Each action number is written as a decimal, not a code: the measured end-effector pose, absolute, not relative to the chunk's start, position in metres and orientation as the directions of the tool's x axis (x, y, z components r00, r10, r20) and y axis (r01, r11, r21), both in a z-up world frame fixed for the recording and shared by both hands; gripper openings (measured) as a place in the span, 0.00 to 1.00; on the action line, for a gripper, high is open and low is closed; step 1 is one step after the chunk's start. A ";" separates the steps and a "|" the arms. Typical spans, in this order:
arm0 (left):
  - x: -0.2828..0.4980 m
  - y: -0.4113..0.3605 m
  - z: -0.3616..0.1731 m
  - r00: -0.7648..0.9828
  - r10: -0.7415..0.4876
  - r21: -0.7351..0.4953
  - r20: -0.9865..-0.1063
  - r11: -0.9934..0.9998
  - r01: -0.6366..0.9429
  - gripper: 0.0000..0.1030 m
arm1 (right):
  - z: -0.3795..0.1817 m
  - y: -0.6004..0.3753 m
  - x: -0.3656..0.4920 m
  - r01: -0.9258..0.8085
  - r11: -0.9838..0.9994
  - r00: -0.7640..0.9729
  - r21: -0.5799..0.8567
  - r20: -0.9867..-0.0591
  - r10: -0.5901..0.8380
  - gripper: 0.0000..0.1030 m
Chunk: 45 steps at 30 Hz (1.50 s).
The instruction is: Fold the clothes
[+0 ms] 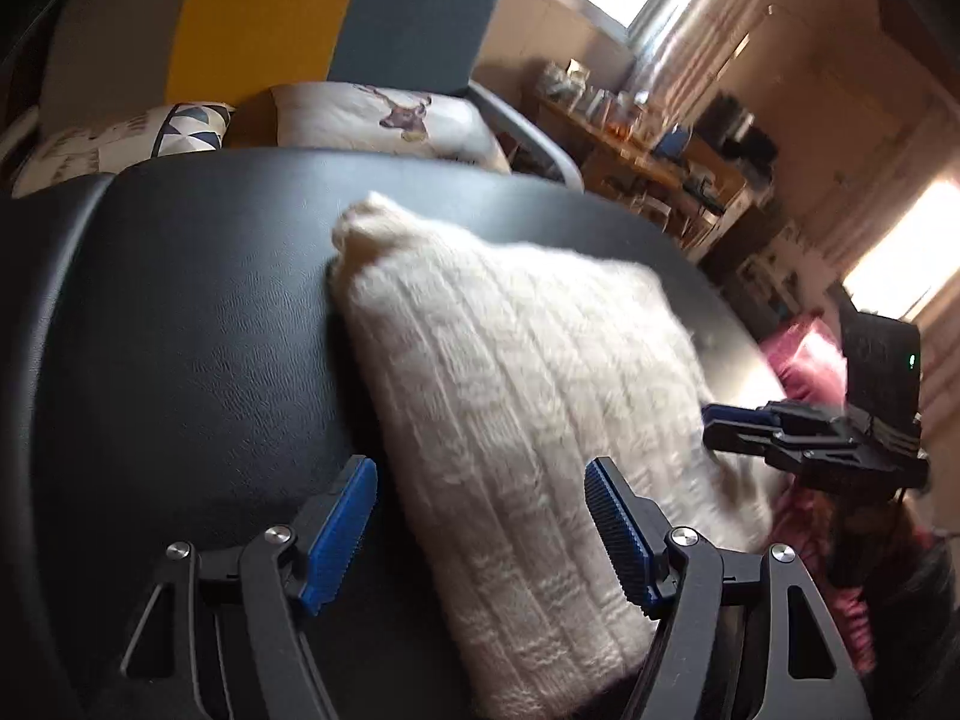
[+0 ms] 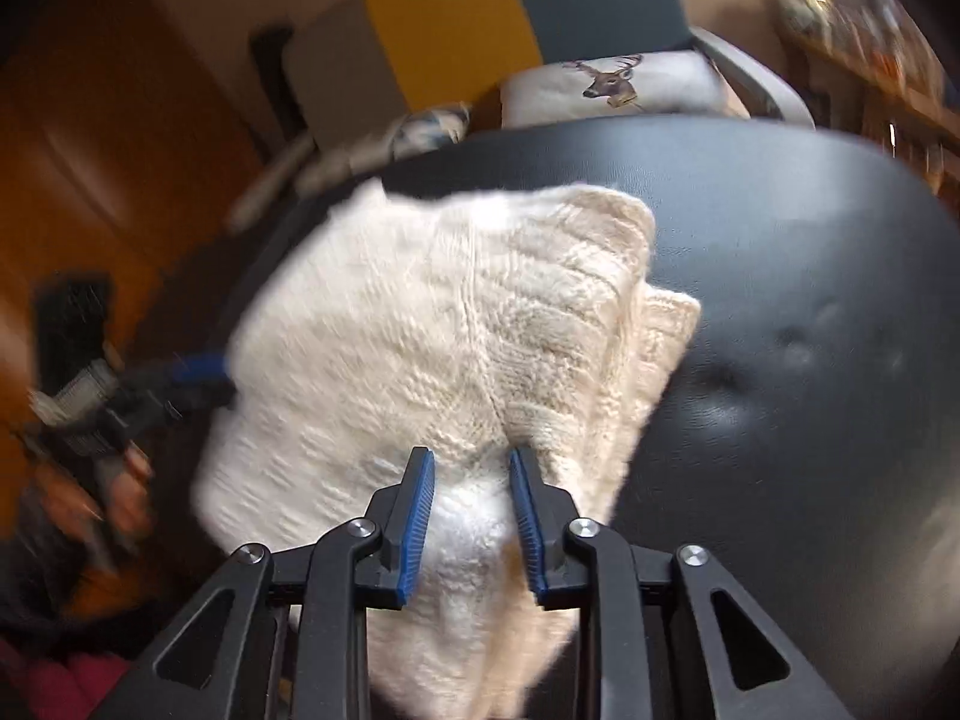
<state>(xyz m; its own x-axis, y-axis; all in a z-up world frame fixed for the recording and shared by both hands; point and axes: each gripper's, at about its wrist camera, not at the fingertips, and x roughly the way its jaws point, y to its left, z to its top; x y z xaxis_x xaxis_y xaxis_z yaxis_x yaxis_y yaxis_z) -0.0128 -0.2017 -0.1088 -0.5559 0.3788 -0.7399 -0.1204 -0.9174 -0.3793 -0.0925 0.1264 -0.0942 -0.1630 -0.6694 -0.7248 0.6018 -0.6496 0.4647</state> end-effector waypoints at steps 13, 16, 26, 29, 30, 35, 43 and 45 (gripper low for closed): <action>-0.056 -0.257 -0.138 -0.465 0.624 -0.722 -0.629 -0.690 0.051 0.92 | -0.143 0.178 -0.159 0.203 -0.577 -0.084 0.791 -0.573 -0.815 0.32; -0.071 -0.248 -0.146 -0.404 0.666 -0.741 -0.628 -0.670 0.048 0.94 | -0.161 0.181 -0.162 0.133 -0.549 -0.042 0.825 -0.549 -0.835 0.34; -0.097 -0.225 -0.155 -0.345 0.731 -0.783 -0.589 -0.622 0.019 1.00 | -0.189 0.155 -0.168 0.047 -0.388 0.077 0.920 -0.391 -0.917 0.43; -0.097 -0.222 -0.154 -0.341 0.723 -0.773 -0.601 -0.634 0.020 1.00 | -0.193 0.147 -0.169 0.073 -0.405 0.088 0.912 -0.410 -0.908 0.45; -0.096 -0.221 -0.153 -0.339 0.720 -0.770 -0.606 -0.638 0.022 0.99 | -0.193 0.146 -0.168 0.085 -0.414 0.090 0.906 -0.420 -0.903 0.45; -0.095 -0.216 -0.152 -0.335 0.700 -0.748 -0.631 -0.663 0.024 0.99 | -0.185 0.136 -0.157 0.217 -0.460 0.078 0.861 -0.485 -0.871 0.45; -0.085 -0.210 -0.149 -0.359 0.656 -0.700 -0.664 -0.714 -0.011 0.62 | -0.186 0.128 -0.146 0.248 -0.460 0.048 0.853 -0.485 -0.873 0.37; -0.082 -0.210 -0.148 -0.372 0.654 -0.700 -0.659 -0.714 -0.017 0.62 | -0.181 0.123 -0.141 0.272 -0.485 0.016 0.831 -0.507 -0.862 0.33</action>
